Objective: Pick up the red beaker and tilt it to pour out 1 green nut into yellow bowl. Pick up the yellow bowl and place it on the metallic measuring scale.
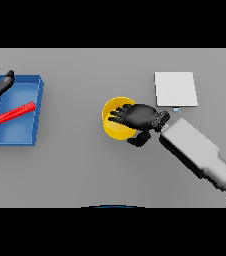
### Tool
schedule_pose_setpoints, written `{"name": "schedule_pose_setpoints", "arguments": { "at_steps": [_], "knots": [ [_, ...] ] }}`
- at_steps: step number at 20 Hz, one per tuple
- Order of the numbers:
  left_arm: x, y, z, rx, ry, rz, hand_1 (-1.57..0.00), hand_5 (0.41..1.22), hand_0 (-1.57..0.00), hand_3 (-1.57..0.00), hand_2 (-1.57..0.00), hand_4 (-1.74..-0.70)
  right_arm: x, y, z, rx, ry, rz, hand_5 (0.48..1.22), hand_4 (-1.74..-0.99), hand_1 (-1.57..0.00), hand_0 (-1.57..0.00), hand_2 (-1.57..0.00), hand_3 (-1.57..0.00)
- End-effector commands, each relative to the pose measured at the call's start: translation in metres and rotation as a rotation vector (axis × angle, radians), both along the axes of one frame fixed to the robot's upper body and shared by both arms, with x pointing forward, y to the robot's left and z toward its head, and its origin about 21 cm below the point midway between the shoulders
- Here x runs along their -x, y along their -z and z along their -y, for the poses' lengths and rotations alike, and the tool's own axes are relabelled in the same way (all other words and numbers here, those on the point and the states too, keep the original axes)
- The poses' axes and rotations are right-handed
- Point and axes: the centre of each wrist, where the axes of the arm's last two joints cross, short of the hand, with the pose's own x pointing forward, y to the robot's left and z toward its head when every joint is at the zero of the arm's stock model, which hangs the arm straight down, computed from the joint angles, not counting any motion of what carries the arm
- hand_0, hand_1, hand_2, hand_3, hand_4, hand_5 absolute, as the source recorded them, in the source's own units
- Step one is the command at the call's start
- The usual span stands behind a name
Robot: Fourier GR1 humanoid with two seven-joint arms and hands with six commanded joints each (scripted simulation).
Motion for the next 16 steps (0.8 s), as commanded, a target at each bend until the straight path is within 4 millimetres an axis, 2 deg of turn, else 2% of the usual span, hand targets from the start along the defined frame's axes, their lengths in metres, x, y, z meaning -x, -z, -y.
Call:
{"name": "schedule_pose_setpoints", "arguments": {
  "at_steps": [1, 5, 7, 8, 9, 10, 12, 14, 15, 16],
  "knots": [
    [0.000, -0.005, -0.001, -0.004, 0.001, 0.011, 0.00, 0.684, 0.00, 0.00, 0.00, -0.72, -0.004, -0.001, -0.002, 0.013, -0.002, -0.005, 0.735, -1.275, 0.00, 0.00, 0.00, 0.00],
    [0.001, -0.001, 0.002, 0.014, 0.010, 0.014, 0.00, 0.686, 0.00, 0.00, 0.00, -0.72, -0.004, 0.004, -0.003, 0.014, 0.012, -0.047, 0.763, -1.305, 0.00, 0.00, 0.00, 0.00],
    [0.003, -0.001, 0.001, 0.007, 0.008, 0.010, 0.00, 0.686, 0.00, 0.00, 0.00, -0.71, -0.002, 0.007, -0.009, 0.016, 0.041, -0.057, 0.810, -1.336, -0.02, 0.00, -0.02, -0.04],
    [0.002, -0.001, 0.001, 0.003, 0.013, 0.008, 0.00, 0.689, 0.00, 0.00, 0.00, -0.71, -0.003, 0.006, -0.010, 0.020, 0.040, -0.063, 0.842, -1.360, -0.10, -0.11, -0.09, -0.10],
    [0.003, -0.004, -0.004, 0.006, 0.003, 0.013, 0.00, 0.691, 0.00, 0.00, 0.00, -0.71, -0.002, 0.008, -0.011, 0.021, 0.031, -0.067, 0.873, -1.387, -0.24, -0.29, -0.18, -0.17],
    [0.003, -0.003, -0.002, 0.015, 0.006, 0.010, 0.00, 0.692, 0.00, 0.00, 0.00, -0.72, -0.002, 0.006, -0.012, 0.026, 0.021, -0.065, 0.943, -1.420, -0.47, -0.54, -0.31, -0.26],
    [0.002, -0.006, -0.002, 0.006, 0.007, 0.009, 0.00, 0.692, 0.00, 0.00, 0.00, -0.72, -0.001, 0.005, -0.006, 0.031, 0.010, -0.067, 1.043, -1.512, -0.87, -0.91, -0.69, -0.46],
    [0.003, -0.007, -0.003, 0.008, 0.017, 0.023, 0.00, 0.696, 0.00, 0.00, 0.00, -0.72, -0.002, 0.006, -0.007, 0.022, 0.005, -0.068, 1.107, -1.586, -1.12, -1.15, -1.01, -0.72],
    [0.001, -0.006, 0.000, 0.007, 0.008, 0.021, 0.00, 0.696, 0.00, 0.00, 0.00, -0.72, -0.001, 0.006, -0.008, 0.018, 0.001, -0.063, 1.130, -1.614, -1.21, -1.23, -1.12, -0.83],
    [0.000, -0.004, 0.001, 0.005, 0.010, 0.015, 0.00, 0.699, 0.00, 0.00, 0.00, -0.73, -0.001, 0.005, -0.008, 0.017, 0.000, -0.062, 1.148, -1.640, -1.28, -1.30, -1.16, -0.94]
  ]
}}
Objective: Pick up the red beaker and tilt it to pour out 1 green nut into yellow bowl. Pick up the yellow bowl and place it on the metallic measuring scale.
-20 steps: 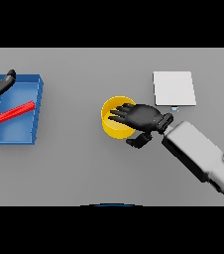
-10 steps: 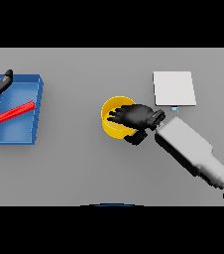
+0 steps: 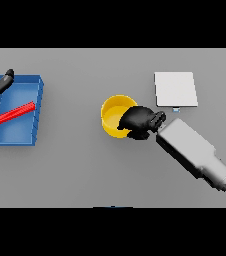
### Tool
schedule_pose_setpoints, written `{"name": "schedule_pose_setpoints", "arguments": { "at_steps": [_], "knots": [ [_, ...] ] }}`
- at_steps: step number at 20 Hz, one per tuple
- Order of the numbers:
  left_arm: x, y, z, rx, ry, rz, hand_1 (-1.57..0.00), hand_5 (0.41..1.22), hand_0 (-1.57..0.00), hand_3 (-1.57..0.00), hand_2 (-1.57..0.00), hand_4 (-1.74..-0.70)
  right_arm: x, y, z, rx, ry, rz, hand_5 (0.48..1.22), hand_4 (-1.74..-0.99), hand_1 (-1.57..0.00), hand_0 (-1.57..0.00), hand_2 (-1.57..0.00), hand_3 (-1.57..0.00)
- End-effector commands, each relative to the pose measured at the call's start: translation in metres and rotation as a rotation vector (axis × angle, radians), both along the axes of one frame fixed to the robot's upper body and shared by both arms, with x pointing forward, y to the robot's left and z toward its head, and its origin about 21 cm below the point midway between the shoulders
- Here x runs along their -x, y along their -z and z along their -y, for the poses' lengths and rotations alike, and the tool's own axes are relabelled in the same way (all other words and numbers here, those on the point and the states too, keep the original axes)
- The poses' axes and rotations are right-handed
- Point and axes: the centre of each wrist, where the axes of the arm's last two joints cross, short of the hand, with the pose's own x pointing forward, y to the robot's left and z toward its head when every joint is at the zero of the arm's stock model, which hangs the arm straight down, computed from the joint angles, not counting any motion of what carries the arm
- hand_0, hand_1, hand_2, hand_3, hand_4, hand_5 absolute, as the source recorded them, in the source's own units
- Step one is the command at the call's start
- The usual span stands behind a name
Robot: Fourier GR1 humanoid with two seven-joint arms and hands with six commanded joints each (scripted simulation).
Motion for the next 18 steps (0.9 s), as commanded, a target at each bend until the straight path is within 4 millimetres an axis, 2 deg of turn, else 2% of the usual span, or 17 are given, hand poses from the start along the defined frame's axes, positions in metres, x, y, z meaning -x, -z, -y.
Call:
{"name": "schedule_pose_setpoints", "arguments": {
  "at_steps": [1, 4, 7, 8, 10, 11, 13, 15, 18],
  "knots": [
    [0.002, -0.002, -0.001, -0.004, 0.006, 0.006, 0.00, 0.698, 0.00, 0.00, 0.00, -0.73, -0.001, 0.000, 0.002, 0.000, -0.008, 0.006, 1.163, -1.660, -1.34, -1.36, -1.19, -1.04],
    [0.001, -0.003, -0.003, -0.005, 0.007, 0.001, 0.00, 0.697, 0.00, 0.00, 0.00, -0.72, -0.002, -0.003, 0.004, -0.013, -0.012, 0.017, 1.191, -1.699, -1.45, -1.46, -1.26, -1.22],
    [0.000, -0.003, 0.000, -0.001, 0.016, -0.004, 0.00, 0.693, 0.00, 0.00, 0.00, -0.72, -0.002, -0.003, 0.006, -0.029, 0.002, 0.022, 1.206, -1.720, -1.51, -1.51, -1.31, -1.29],
    [0.002, -0.004, -0.007, -0.003, 0.009, -0.004, 0.00, 0.694, 0.00, 0.00, 0.00, -0.72, -0.005, -0.006, 0.007, -0.040, -0.003, 0.023, 1.209, -1.724, -1.52, -1.53, -1.32, -1.31],
    [-0.001, -0.004, -0.004, -0.001, 0.006, -0.008, 0.00, 0.696, 0.00, 0.00, 0.00, -0.72, -0.005, -0.015, 0.011, -0.060, 0.018, 0.020, 1.213, -1.730, -1.54, -1.54, -1.33, -1.34],
    [0.004, -0.001, -0.003, -0.003, 0.014, -0.004, 0.00, 0.696, 0.00, 0.00, 0.00, -0.72, -0.005, -0.021, 0.014, -0.066, 0.022, 0.016, 1.215, -1.732, -1.55, -1.55, -1.34, -1.33],
    [0.003, -0.001, 0.000, 0.000, 0.006, -0.005, 0.00, 0.693, 0.00, 0.00, 0.00, -0.72, -0.007, -0.031, 0.018, -0.076, 0.054, 0.030, 1.217, -1.735, -1.56, -1.56, -1.39, -1.28],
    [0.005, -0.003, -0.002, -0.012, 0.006, -0.007, 0.00, 0.692, 0.00, 0.00, 0.00, -0.72, -0.005, -0.050, 0.021, -0.091, 0.065, 0.055, 1.218, -1.737, -1.56, -1.56, -1.43, -1.23],
    [0.004, -0.001, -0.003, -0.014, 0.010, -0.014, 0.00, 0.686, 0.00, 0.00, 0.00, -0.71, -0.007, -0.067, 0.033, -0.104, 0.112, 0.112, 1.220, -1.739, -1.57, -1.57, -1.46, -1.18]
  ]
}}
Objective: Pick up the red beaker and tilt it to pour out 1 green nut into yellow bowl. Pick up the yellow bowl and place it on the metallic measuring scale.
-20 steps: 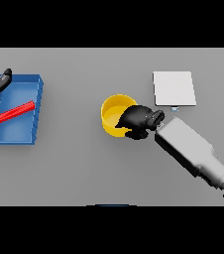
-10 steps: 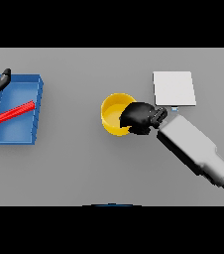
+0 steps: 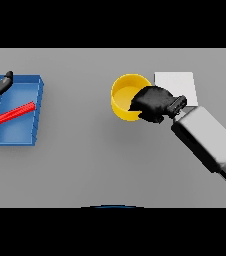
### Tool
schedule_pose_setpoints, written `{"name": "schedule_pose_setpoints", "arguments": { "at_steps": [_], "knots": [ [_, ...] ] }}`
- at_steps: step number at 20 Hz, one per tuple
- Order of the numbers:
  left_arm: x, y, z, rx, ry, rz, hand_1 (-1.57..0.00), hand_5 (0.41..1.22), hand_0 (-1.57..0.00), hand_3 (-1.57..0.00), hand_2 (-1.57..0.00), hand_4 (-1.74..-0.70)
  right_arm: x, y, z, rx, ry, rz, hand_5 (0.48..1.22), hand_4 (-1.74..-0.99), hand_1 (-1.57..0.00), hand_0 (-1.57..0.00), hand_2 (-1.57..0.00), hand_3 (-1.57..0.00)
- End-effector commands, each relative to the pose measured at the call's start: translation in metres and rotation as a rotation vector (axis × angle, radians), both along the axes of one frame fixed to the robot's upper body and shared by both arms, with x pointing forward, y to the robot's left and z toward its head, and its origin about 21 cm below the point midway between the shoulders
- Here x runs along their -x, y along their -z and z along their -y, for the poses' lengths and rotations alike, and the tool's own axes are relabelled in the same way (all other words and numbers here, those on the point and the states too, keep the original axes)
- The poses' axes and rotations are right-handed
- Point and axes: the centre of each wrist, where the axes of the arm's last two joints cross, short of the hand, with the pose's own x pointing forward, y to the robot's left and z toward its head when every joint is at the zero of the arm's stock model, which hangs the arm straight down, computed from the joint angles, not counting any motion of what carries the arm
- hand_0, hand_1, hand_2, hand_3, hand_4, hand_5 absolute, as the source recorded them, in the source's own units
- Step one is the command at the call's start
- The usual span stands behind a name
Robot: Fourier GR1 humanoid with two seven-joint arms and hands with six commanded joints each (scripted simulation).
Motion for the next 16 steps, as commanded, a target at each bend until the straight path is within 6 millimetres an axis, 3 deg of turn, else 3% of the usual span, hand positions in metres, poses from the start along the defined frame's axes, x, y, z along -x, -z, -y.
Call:
{"name": "schedule_pose_setpoints", "arguments": {
  "at_steps": [1, 4, 6, 16],
  "knots": [
    [0.001, 0.000, 0.000, 0.004, 0.003, 0.008, 0.00, 0.686, 0.00, 0.00, 0.00, -0.71, 0.002, -0.001, 0.003, -0.002, 0.009, 0.006, 1.220, -1.740, -1.57, -1.57, -1.48, -1.17],
    [-0.002, -0.004, 0.003, 0.010, -0.003, 0.002, 0.00, 0.688, 0.00, 0.00, 0.00, -0.72, 0.005, -0.002, 0.012, -0.009, 0.029, 0.016, 1.220, -1.740, -1.57, -1.56, -1.52, -1.16],
    [-0.001, -0.005, 0.006, 0.006, 0.000, 0.011, 0.00, 0.698, 0.00, 0.00, 0.00, -0.72, 0.001, -0.013, 0.020, -0.006, 0.055, 0.056, 1.220, -1.741, -1.57, -1.56, -1.51, -1.15],
    [0.002, -0.010, 0.006, 0.010, -0.017, -0.003, 0.00, 0.734, 0.00, 0.00, 0.00, -0.74, -0.037, -0.004, 0.074, -0.019, 0.238, 0.133, 1.221, -1.741, -1.57, -1.57, -1.55, -1.15]
  ]
}}
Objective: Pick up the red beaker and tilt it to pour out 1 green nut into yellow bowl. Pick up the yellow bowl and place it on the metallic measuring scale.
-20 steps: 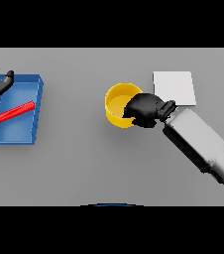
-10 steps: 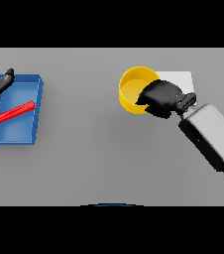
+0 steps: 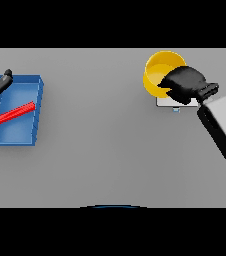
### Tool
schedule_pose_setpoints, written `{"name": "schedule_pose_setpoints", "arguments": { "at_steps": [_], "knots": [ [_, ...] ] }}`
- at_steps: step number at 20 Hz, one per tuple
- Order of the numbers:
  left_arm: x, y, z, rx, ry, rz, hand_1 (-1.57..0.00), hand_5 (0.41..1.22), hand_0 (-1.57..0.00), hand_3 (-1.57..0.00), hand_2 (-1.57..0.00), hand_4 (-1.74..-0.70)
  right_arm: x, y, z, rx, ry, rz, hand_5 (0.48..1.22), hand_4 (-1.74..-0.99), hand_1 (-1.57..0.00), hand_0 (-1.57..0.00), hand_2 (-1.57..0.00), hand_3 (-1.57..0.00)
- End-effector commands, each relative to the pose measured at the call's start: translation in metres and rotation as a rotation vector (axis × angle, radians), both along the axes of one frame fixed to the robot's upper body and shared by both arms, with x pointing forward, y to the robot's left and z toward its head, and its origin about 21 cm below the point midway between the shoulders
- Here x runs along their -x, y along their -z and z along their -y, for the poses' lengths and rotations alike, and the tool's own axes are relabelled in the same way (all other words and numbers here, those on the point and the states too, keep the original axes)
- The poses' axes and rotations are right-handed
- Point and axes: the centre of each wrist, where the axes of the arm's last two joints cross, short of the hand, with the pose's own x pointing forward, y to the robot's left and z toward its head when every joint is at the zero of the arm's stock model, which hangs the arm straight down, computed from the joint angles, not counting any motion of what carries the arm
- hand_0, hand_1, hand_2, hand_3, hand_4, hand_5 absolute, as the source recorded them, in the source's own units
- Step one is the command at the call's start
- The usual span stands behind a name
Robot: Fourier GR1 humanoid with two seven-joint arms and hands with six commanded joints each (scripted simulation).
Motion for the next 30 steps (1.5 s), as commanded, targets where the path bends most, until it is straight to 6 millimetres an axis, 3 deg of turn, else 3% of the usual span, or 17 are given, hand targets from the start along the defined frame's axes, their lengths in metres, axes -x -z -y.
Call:
{"name": "schedule_pose_setpoints", "arguments": {
  "at_steps": [1, 5, 9, 14, 17, 19, 20, 21, 23, 25, 30],
  "knots": [
    [-0.001, -0.002, -0.002, 0.000, -0.002, -0.005, 0.00, 0.738, 0.00, 0.00, 0.00, -0.74, -0.003, 0.001, 0.005, -0.001, 0.025, 0.000, 1.221, -1.741, -1.57, -1.57, -1.55, -1.15],
    [0.005, 0.000, -0.004, -0.012, -0.001, -0.011, 0.00, 0.725, 0.00, 0.00, 0.00, -0.72, -0.012, 0.020, 0.023, 0.004, 0.089, -0.017, 1.221, -1.741, -1.57, -1.57, -1.50, -1.17],
    [0.004, 0.000, -0.005, -0.012, -0.009, -0.015, 0.00, 0.713, 0.00, 0.00, 0.00, -0.73, -0.021, 0.032, 0.037, -0.011, 0.156, -0.037, 1.221, -1.741, -1.57, -1.57, -1.45, -1.29],
    [0.005, 0.007, -0.001, -0.008, -0.001, -0.009, 0.00, 0.714, 0.00, 0.00, 0.00, -0.73, -0.029, 0.046, 0.042, -0.046, 0.189, -0.092, 1.221, -1.741, -1.57, -1.55, -1.39, -1.41],
    [0.005, 0.002, -0.004, -0.019, -0.004, -0.022, 0.00, 0.712, 0.00, 0.00, 0.00, -0.73, -0.028, 0.048, 0.040, -0.055, 0.199, -0.119, 1.221, -1.741, -1.57, -1.42, -1.36, -1.49],
    [0.003, 0.000, -0.006, -0.018, -0.015, -0.027, 0.00, 0.715, 0.00, 0.00, 0.00, -0.73, -0.028, 0.048, 0.039, -0.040, 0.201, -0.128, 1.221, -1.741, -1.57, -1.40, -1.39, -1.36],
    [0.003, 0.006, -0.006, -0.009, -0.016, -0.039, 0.00, 0.717, 0.00, 0.00, 0.00, -0.73, -0.027, 0.048, 0.043, -0.060, 0.197, -0.137, 1.221, -1.741, -1.46, -1.33, -1.42, -1.20],
    [0.001, 0.004, -0.008, -0.008, -0.017, -0.036, 0.00, 0.720, 0.00, 0.00, 0.00, -0.73, -0.027, 0.046, 0.045, -0.069, 0.200, -0.148, 1.221, -1.701, -1.32, -1.13, -1.33, -1.06],
    [0.002, 0.002, -0.007, -0.004, -0.001, -0.026, 0.00, 0.728, 0.00, 0.00, 0.00, -0.73, -0.027, 0.046, 0.051, -0.079, 0.218, -0.168, 1.072, -1.619, -0.98, -0.72, -1.04, -0.83],
    [0.000, 0.004, -0.003, 0.004, 0.004, -0.026, 0.00, 0.723, 0.00, 0.00, 0.00, -0.73, -0.029, 0.047, 0.045, -0.057, 0.236, -0.175, 0.971, -1.563, -0.70, -0.46, -0.80, -0.67],
    [0.002, 0.009, -0.005, -0.006, -0.005, -0.028, 0.00, 0.703, 0.00, 0.00, 0.00, -0.72, -0.028, 0.047, 0.048, -0.026, 0.198, -0.179, 0.842, -1.469, -0.24, -0.15, -0.37, -0.45]
  ]
}}
